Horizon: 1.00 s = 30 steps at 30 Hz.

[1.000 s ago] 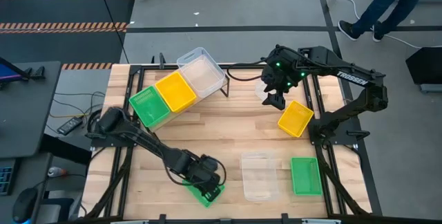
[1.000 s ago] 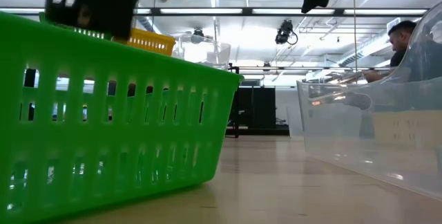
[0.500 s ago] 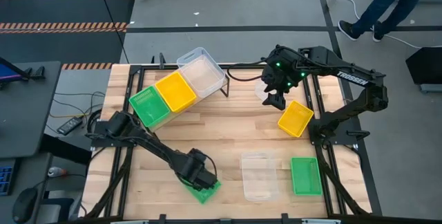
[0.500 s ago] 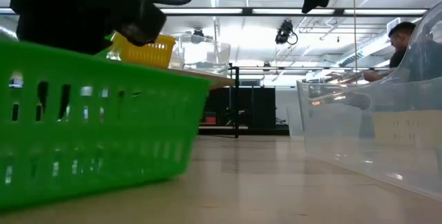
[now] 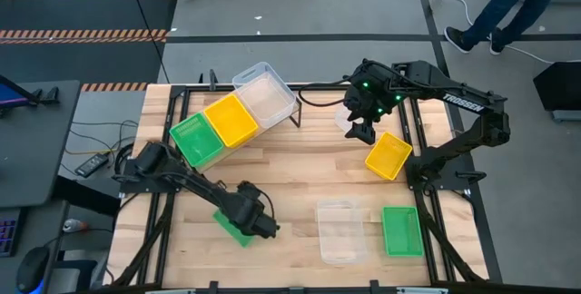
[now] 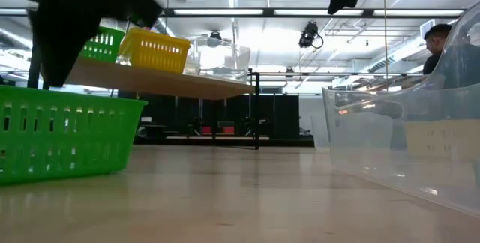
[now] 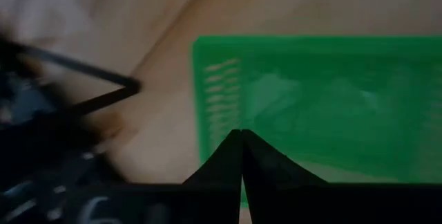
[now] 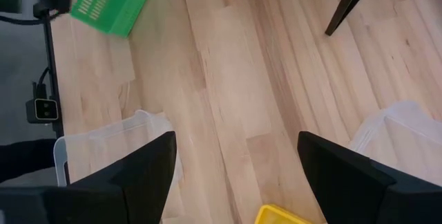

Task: Stack baskets on shelf by color
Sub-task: Stack the left green bin on top of the other green bin on the shelf

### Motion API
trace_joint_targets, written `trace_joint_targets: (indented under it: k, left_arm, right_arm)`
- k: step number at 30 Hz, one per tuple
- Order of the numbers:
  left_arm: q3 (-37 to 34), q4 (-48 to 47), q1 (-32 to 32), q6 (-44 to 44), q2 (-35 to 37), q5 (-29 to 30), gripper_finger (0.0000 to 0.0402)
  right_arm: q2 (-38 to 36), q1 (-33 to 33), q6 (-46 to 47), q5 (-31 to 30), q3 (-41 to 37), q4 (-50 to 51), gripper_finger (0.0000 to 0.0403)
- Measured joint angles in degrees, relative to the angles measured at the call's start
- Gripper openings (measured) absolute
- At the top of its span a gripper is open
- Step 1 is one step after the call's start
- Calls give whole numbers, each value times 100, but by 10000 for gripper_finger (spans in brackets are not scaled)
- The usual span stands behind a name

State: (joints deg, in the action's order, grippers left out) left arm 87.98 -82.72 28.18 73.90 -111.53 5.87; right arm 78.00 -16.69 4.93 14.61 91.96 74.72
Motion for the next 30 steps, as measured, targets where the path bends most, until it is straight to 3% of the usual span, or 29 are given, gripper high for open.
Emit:
trace_joint_targets:
  k: [9, 13, 16, 21, 30]
  left_arm:
    - [1459, 823, 34, 51, 193, 166, 13]
    - [1435, 1130, 175, 334, 168, 337, 15]
    - [1299, 1222, 250, 526, 85, 152, 24]
    - [983, 1376, 343, 727, 85, -279, 84]
    - [886, 1626, 411, 639, -180, -370, 220]
  right_arm:
    - [0, 0, 2, 0, 2, 35, 307]
    - [0, 0, 4, 3, 2, 135, 307]
    - [0, 0, -9, 36, 2, 307, 307]
    - [-1, 0, -199, 46, 2, 560, 307]
    - [-2, 0, -360, 48, 2, 762, 307]
